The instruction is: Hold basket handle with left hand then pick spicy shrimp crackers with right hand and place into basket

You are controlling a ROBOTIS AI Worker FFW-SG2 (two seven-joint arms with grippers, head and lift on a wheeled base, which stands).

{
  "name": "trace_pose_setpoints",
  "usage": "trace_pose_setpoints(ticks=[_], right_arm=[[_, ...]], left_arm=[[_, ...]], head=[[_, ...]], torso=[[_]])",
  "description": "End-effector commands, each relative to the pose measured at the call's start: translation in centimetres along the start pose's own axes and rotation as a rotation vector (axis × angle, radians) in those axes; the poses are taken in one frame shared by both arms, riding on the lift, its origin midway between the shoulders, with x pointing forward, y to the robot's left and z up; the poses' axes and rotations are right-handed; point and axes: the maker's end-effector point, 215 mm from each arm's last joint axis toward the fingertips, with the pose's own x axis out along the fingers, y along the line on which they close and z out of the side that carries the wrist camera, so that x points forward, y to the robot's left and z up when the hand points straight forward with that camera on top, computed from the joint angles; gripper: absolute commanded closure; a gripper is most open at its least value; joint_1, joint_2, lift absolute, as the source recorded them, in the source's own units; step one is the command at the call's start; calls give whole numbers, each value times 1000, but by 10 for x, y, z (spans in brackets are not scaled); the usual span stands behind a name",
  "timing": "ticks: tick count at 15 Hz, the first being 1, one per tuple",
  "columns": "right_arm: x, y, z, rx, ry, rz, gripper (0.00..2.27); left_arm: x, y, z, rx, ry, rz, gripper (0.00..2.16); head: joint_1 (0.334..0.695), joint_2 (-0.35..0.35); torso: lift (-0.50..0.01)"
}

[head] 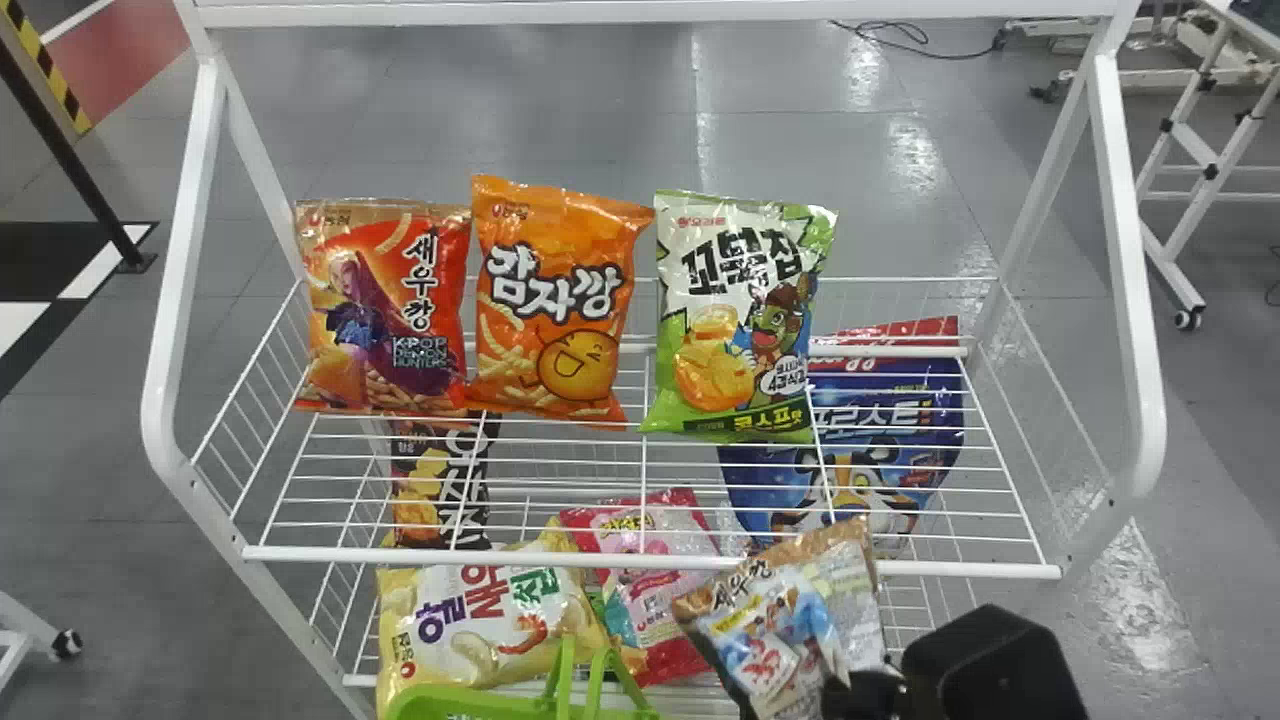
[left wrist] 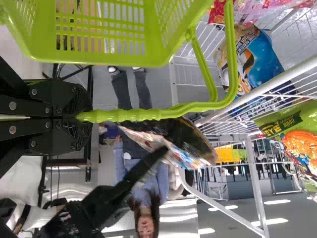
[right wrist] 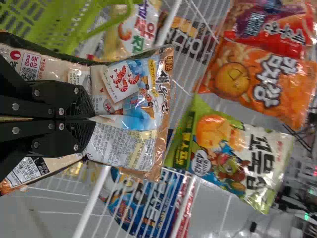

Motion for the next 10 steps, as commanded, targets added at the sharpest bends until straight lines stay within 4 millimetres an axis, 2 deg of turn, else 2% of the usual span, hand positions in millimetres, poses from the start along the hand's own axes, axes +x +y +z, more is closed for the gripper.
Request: trace_pose_setpoints(ticks=[1,5,10], right_arm=[[-3,16,-20,-24,64,35,1895],[-12,31,-59,-60,194,79,1895],[-14,56,-60,-54,198,163,1895]], left_arm=[[0,0,0,0,0,-1,1899],[1,-1,0,-1,-1,-2,1899],[2,-1,-1,1,4,0,1899]], head=[[695,50],[695,70],[695,88]], torso=[[-37],[-37],[-37]])
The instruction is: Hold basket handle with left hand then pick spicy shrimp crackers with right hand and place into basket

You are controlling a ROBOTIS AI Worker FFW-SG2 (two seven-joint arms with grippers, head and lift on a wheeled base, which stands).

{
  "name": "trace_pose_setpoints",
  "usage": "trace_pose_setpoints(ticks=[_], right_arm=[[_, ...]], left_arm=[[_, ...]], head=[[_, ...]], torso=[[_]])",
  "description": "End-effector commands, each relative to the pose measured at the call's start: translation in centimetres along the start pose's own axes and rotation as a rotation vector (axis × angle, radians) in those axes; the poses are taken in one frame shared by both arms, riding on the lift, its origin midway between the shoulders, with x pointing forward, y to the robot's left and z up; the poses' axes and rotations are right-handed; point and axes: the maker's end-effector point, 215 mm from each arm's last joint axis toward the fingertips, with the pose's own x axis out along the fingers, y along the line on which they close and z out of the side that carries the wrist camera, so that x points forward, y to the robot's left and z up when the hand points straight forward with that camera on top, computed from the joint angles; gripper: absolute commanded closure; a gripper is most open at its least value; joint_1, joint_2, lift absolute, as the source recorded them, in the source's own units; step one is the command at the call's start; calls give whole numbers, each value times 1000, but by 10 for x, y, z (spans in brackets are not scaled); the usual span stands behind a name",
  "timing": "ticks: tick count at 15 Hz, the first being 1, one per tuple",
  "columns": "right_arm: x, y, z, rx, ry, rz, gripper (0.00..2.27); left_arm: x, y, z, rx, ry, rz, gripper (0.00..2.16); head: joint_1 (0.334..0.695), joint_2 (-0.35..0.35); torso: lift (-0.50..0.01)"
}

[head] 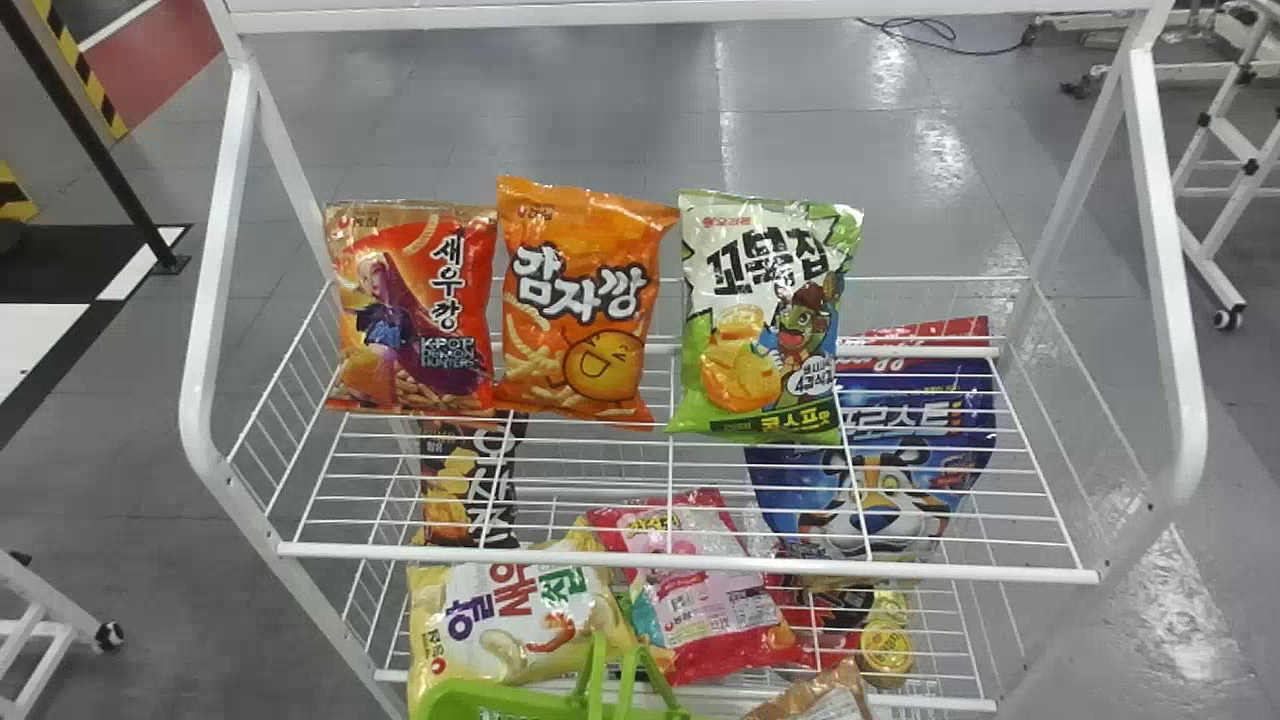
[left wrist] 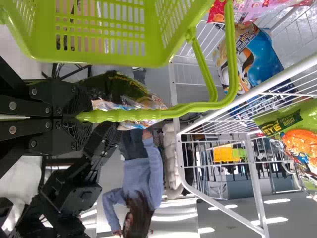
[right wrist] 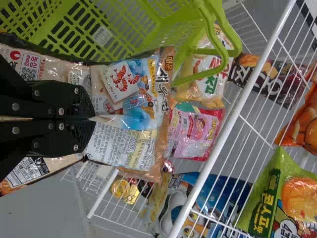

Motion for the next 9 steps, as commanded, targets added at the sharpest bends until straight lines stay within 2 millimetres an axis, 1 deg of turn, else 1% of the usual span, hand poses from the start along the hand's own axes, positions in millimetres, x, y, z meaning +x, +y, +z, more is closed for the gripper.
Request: trace_pose_setpoints(ticks=[1,3,5,8,9], right_arm=[[1,14,2,4,-2,49,1895],[5,25,2,13,4,86,1895],[15,36,5,23,6,130,1895],[30,58,20,55,-31,205,1895],[35,65,27,61,-50,220,1895]], left_arm=[[0,0,-1,0,2,1,1899],[1,-1,-1,3,4,0,1895],[1,-3,-1,9,6,0,1899],[2,-3,-2,9,11,0,1899],[3,-3,-3,9,14,-2,1899]], head=[[695,109],[695,137],[695,182],[695,231],[695,277]], torso=[[-37],[-37],[-37],[-37],[-37]])
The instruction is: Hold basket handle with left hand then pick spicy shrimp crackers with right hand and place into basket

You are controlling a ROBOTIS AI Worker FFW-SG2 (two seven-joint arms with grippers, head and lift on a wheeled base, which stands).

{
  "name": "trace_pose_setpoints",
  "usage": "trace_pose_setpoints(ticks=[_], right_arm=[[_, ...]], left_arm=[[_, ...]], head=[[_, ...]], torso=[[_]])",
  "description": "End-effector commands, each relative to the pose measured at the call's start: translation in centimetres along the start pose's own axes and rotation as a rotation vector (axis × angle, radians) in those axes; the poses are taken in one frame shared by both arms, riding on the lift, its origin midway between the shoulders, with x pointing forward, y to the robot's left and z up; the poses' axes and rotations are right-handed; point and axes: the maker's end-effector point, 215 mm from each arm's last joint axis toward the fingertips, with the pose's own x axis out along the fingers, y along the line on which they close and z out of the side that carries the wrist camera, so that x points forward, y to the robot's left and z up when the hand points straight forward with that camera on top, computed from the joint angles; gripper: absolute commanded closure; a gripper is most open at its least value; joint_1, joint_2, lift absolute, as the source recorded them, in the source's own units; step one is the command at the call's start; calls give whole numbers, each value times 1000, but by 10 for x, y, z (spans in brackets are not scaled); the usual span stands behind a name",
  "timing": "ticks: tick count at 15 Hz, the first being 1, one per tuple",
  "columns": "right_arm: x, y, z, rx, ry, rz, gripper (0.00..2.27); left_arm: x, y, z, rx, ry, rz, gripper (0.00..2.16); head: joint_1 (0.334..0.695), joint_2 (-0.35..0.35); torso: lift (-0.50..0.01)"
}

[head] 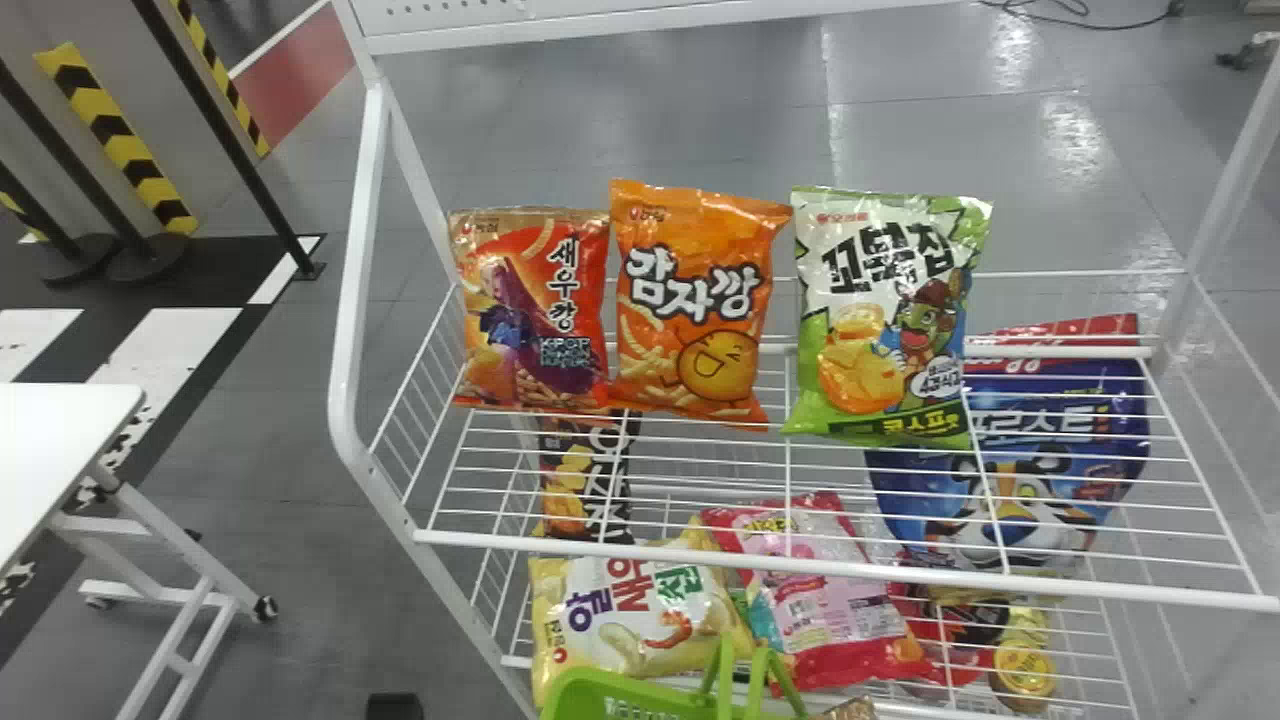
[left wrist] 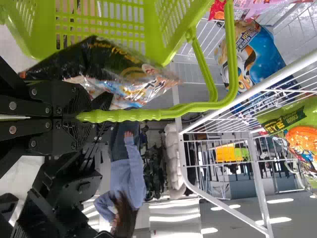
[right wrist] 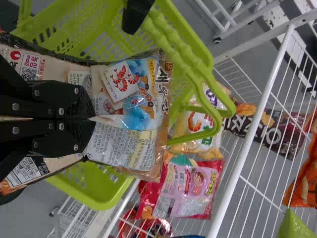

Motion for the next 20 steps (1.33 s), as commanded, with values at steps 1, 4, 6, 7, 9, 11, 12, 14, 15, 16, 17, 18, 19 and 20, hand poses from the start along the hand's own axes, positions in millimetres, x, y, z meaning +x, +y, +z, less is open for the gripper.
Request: trace_pose_setpoints(ticks=[1,4,6,7,9,11,12,14,15,16,17,18,19,20], right_arm=[[14,13,12,9,-29,33,1895],[22,31,14,2,-22,64,1895],[23,40,9,-9,-7,79,1895],[23,43,3,-14,11,86,1895],[24,50,-12,-25,60,99,1895],[27,54,-25,-32,98,104,1892],[28,54,-26,-30,100,105,1892],[33,52,-23,-25,90,99,1649],[36,50,-21,-23,78,93,1052],[39,48,-14,-18,53,85,201],[43,43,-6,-18,20,65,-1],[45,39,-1,-24,-2,45,-1],[47,34,4,-27,-23,26,2],[47,30,3,-31,-23,17,33]], left_arm=[[2,0,-2,-1,6,0,1899],[4,-1,-3,4,17,0,1899],[4,-1,-2,6,17,0,1899],[4,-1,-2,5,16,-1,1899],[4,-1,-1,8,17,-2,1895],[5,-1,-1,7,18,-3,1899],[5,-1,-1,7,18,-3,1899],[5,-2,-1,9,19,-4,1899],[5,-1,-1,7,18,-3,1899],[5,-2,-1,9,18,-3,1899],[5,-2,-1,9,18,-3,1899],[5,-2,-1,9,18,-3,1899],[5,-2,-1,9,18,-3,1899],[5,-2,-1,9,18,-3,1899]], head=[[695,298],[695,350],[695,350],[695,350],[695,350],[695,350],[695,350],[695,350],[695,350],[695,350],[695,350],[695,350],[695,350],[695,350]], torso=[[-37],[-37],[-37],[-37],[-37],[-37],[-37],[-37],[-37],[-37],[-37],[-37],[-37],[-37]])
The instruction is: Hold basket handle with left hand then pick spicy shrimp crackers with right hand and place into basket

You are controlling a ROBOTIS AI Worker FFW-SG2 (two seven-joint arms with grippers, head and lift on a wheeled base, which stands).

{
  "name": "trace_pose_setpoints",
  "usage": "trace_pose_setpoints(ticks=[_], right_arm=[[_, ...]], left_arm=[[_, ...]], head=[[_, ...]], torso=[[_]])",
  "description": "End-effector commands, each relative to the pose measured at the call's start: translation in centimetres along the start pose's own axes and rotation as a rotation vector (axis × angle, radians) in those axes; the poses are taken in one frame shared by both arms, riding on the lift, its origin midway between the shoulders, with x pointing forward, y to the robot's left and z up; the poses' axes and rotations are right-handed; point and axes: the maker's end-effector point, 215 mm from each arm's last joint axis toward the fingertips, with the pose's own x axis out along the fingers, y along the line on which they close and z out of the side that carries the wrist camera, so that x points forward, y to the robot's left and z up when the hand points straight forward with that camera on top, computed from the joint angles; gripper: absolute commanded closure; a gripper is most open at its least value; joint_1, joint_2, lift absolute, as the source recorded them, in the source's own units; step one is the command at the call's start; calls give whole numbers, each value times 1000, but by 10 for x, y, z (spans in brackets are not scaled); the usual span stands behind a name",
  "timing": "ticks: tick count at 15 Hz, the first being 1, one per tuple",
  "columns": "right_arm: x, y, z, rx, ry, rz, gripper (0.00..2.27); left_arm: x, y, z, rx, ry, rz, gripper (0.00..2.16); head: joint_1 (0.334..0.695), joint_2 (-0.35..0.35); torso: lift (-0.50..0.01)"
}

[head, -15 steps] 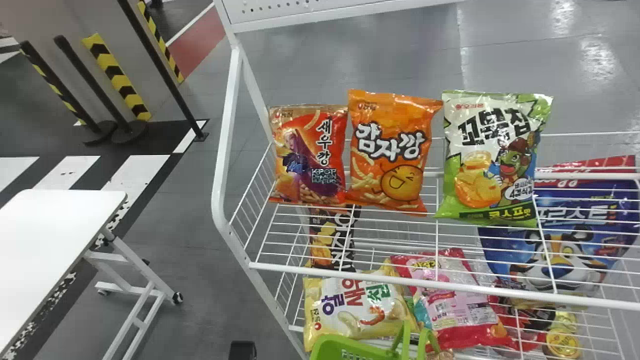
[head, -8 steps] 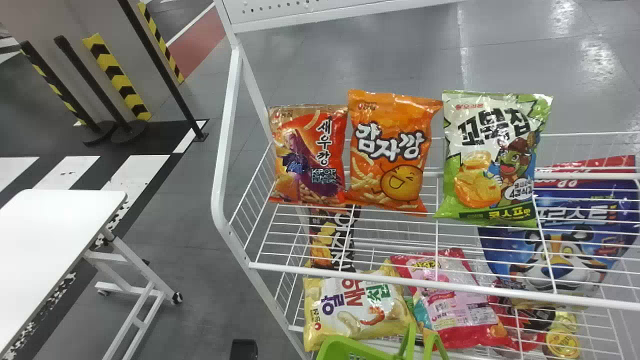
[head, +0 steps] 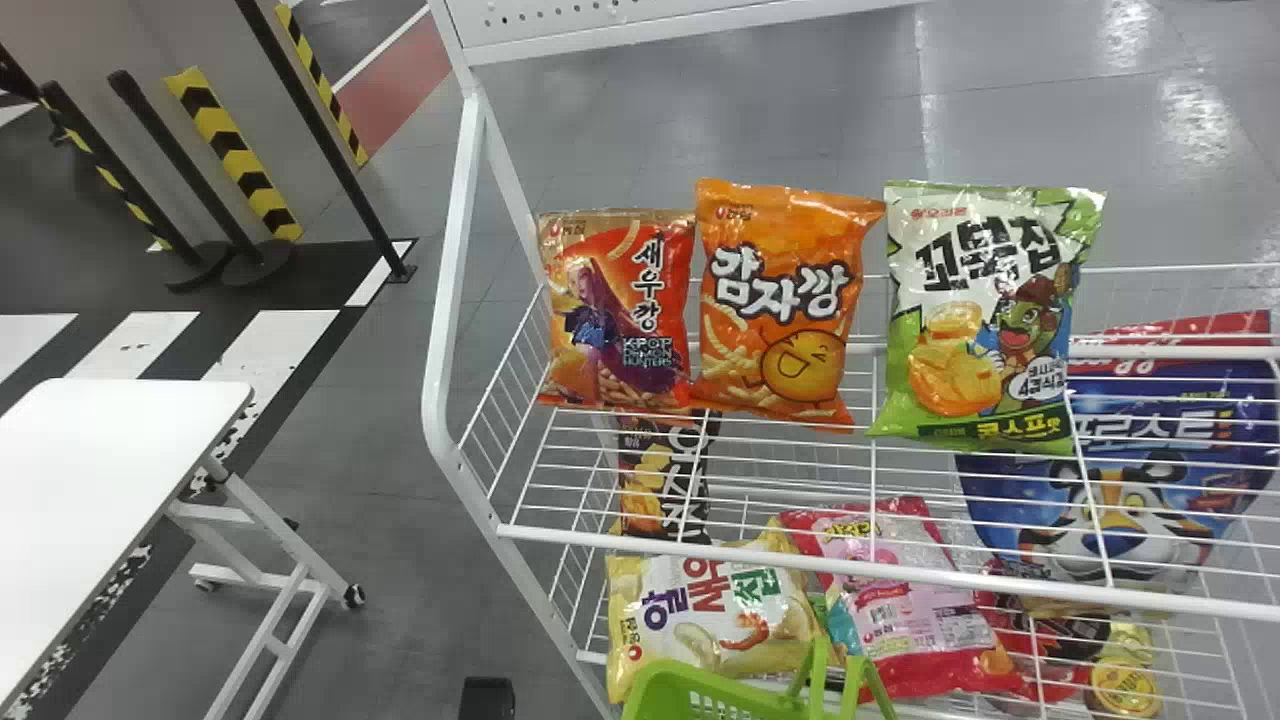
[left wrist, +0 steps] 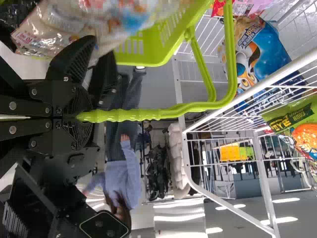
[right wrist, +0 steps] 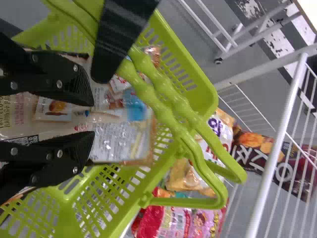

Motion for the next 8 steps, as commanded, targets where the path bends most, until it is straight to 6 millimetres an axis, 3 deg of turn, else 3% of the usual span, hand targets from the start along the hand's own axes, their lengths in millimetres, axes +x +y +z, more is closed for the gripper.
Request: trace_pose_setpoints(ticks=[1,7,8], right_arm=[[0,-6,2,-6,-14,-18,36],[-12,-31,-3,1,-21,-86,66],[-18,-36,5,17,-63,-103,66]], left_arm=[[0,0,-1,-1,2,-2,1899],[0,-1,-1,1,5,-2,1899],[0,-1,-1,1,5,-2,1895]], head=[[695,350],[695,350],[695,350]], torso=[[-37],[-37],[-37]])
